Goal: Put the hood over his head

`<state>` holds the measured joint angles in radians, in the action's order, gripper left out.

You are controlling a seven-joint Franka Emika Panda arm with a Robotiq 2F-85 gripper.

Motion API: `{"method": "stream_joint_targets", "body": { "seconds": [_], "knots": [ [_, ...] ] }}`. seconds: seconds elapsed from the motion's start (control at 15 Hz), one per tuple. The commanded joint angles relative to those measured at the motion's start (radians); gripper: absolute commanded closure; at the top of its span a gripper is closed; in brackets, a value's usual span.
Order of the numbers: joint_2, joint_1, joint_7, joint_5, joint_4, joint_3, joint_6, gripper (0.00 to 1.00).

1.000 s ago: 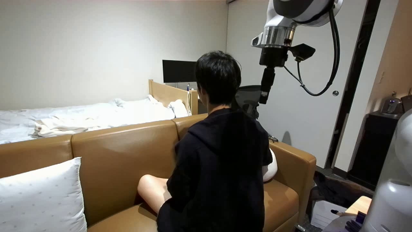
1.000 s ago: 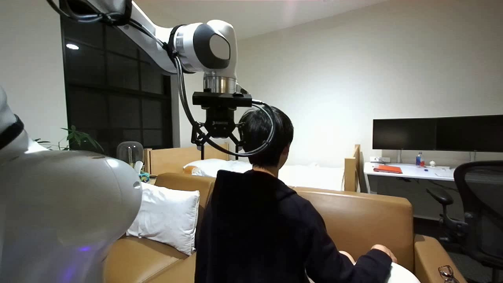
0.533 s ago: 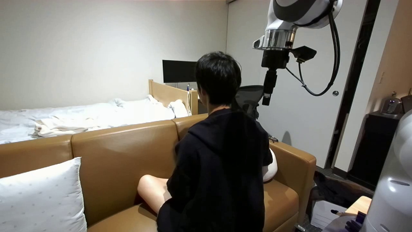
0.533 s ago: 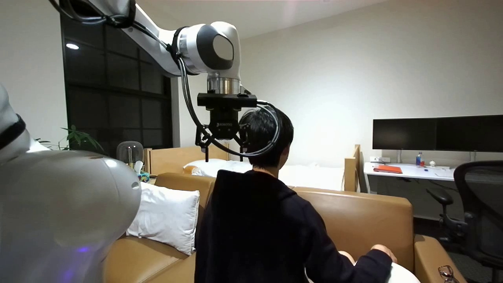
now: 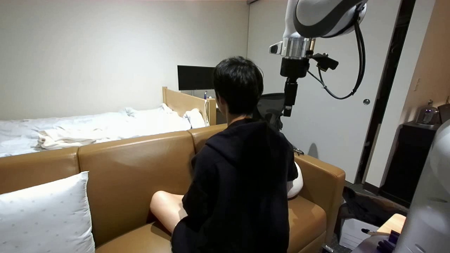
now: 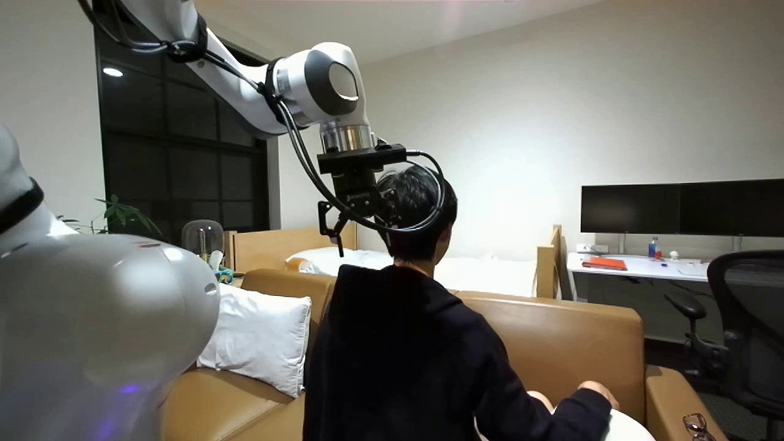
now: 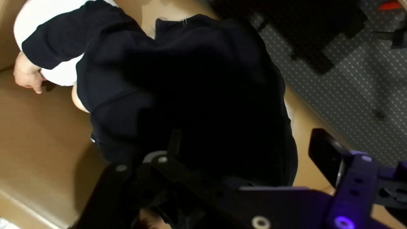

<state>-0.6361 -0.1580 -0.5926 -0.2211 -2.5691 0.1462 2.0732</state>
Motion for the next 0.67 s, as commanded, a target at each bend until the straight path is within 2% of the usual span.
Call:
{"method": "stream_joint_targets", "body": {
  "seconds": [0.0, 0.33, 0.47, 0.6],
  "knots": [
    [0.037, 0.023, -0.062, -0.076, -0.054, -0.007, 0.149, 0.00],
    [0.088, 0.020, -0.122, -0.063, -0.096, 0.020, 0.300, 0.00],
    [0.098, 0.020, -0.149, -0.055, -0.096, 0.028, 0.323, 0.00],
    [0.103, 0.012, -0.186, -0.029, -0.084, 0.041, 0.296, 0.00]
  ]
}}
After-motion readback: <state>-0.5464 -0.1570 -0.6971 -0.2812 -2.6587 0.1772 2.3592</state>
